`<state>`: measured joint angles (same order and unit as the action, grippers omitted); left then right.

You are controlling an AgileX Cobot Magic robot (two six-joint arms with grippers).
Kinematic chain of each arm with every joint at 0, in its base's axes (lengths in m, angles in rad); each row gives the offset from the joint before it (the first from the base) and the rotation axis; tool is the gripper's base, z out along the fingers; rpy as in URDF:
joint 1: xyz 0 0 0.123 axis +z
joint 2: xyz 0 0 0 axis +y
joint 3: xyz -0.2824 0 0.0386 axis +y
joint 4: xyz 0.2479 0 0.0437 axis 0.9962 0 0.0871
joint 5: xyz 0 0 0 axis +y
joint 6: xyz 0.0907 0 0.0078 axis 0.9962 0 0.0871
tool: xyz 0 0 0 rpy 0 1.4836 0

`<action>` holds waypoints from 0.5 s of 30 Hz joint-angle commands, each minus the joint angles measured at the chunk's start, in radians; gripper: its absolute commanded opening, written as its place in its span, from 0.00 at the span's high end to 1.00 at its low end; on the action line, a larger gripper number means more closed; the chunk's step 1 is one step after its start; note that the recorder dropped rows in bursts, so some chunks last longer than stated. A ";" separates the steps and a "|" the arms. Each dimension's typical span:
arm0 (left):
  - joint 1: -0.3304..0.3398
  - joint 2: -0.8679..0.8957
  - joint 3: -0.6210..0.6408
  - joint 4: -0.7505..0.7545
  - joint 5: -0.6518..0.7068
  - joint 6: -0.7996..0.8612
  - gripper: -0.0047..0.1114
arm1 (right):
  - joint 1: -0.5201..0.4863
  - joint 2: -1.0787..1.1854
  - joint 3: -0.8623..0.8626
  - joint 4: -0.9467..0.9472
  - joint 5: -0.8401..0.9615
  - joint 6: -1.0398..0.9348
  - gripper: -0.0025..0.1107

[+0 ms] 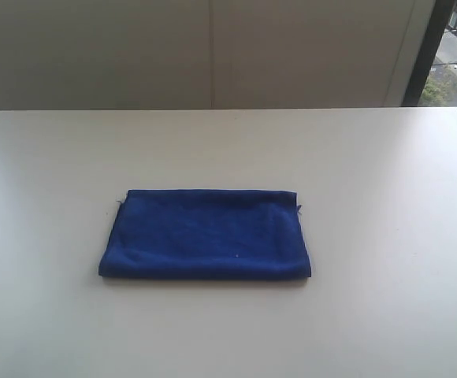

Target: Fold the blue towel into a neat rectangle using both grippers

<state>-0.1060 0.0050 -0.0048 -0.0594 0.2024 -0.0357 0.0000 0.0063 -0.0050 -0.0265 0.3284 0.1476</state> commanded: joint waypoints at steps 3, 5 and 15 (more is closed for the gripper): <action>0.003 -0.005 0.005 -0.003 0.000 -0.009 0.96 | 0.005 -0.006 0.005 -0.007 -0.015 -0.013 0.98; 0.003 -0.005 0.005 -0.003 0.000 -0.009 0.96 | 0.015 -0.006 0.005 -0.007 -0.015 -0.013 0.98; 0.003 -0.005 0.005 -0.003 0.000 -0.009 0.96 | 0.020 -0.006 0.005 -0.007 -0.015 -0.013 0.98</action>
